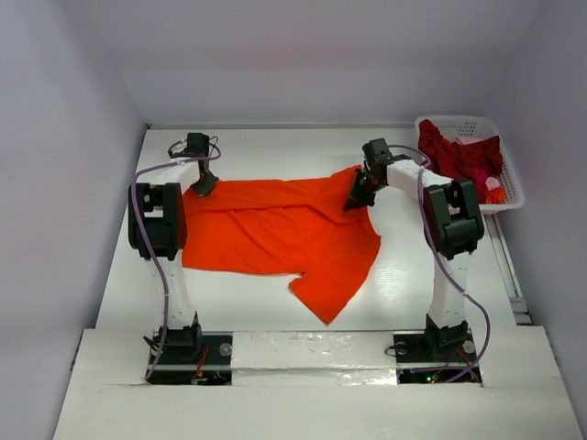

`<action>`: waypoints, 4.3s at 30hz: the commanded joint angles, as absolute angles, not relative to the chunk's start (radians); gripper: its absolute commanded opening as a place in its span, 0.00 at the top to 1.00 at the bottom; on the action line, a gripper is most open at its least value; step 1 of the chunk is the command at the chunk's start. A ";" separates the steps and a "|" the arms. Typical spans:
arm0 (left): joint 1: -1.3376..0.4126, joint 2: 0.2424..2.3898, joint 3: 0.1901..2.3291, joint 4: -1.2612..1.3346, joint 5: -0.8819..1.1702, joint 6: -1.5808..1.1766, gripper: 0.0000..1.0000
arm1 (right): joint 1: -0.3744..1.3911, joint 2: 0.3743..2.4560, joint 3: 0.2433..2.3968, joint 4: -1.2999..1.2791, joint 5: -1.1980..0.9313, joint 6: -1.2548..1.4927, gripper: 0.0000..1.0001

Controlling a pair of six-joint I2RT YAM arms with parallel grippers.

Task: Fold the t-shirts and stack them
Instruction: Fold the tshirt

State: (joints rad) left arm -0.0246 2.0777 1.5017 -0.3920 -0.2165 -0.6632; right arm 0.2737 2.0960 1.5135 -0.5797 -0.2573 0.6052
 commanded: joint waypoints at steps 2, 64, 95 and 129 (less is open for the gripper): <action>-0.011 2.062 1.434 -0.500 -0.226 -0.650 1.00 | 0.239 2.149 1.607 -0.632 -0.236 0.560 1.00; -0.020 2.218 1.738 -0.568 -0.229 -0.634 1.00 | 0.153 2.416 2.169 -0.839 -0.275 0.518 1.00; -0.038 2.192 1.738 -0.577 -0.227 -0.629 1.00 | 0.357 2.299 1.988 -0.850 -0.028 0.522 1.00; -0.106 2.315 1.861 -0.612 -0.178 -0.632 1.00 | 0.233 2.425 2.204 -0.988 0.009 0.540 1.00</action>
